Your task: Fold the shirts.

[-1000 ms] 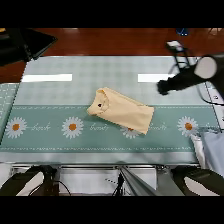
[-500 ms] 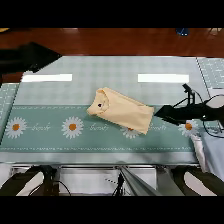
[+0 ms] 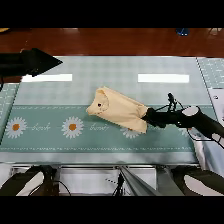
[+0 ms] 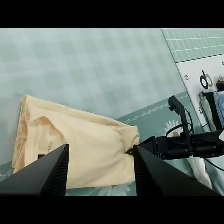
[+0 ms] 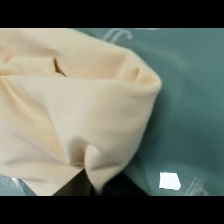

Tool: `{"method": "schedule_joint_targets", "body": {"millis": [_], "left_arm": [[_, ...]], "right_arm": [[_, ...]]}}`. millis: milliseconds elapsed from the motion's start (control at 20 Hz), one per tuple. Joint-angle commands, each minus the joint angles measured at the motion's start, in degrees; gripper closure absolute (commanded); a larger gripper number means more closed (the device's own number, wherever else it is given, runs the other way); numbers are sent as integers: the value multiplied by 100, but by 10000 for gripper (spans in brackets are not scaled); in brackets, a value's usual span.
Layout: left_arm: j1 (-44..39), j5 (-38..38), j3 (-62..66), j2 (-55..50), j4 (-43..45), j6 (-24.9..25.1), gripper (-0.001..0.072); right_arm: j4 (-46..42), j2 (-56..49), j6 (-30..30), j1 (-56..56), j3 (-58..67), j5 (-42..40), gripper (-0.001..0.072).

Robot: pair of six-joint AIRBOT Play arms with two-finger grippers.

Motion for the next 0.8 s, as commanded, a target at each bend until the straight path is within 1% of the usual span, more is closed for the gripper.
{"method": "schedule_joint_targets", "body": {"millis": [0,50,150,200,350,450,550,650,750], "left_arm": [[4,-4,0,-4,33,-26,236],[4,0,0,-20,76,-26,236],[2,61,-2,-90,184,-26,237],[2,116,-2,-142,223,-26,247],[2,212,0,-365,243,-24,248],[2,256,0,-529,243,-24,248],[2,457,0,-713,243,-24,248],[4,800,0,-881,240,-26,248],[4,1012,0,-1032,243,-24,248]], "right_arm": [[787,-20,-774,11,149,42,679],[741,160,-981,-186,330,385,679],[396,723,-990,-835,872,1233,679],[175,1040,-859,-1207,1182,1631,679],[-861,1985,66,-2559,2306,3014,679],[-1690,2446,341,-3501,3016,4017,679],[-2614,2769,382,-4382,3598,4843,679],[-3477,2999,435,-4983,3954,5169,679],[-4269,3051,476,-5281,4096,5523,679]]}}
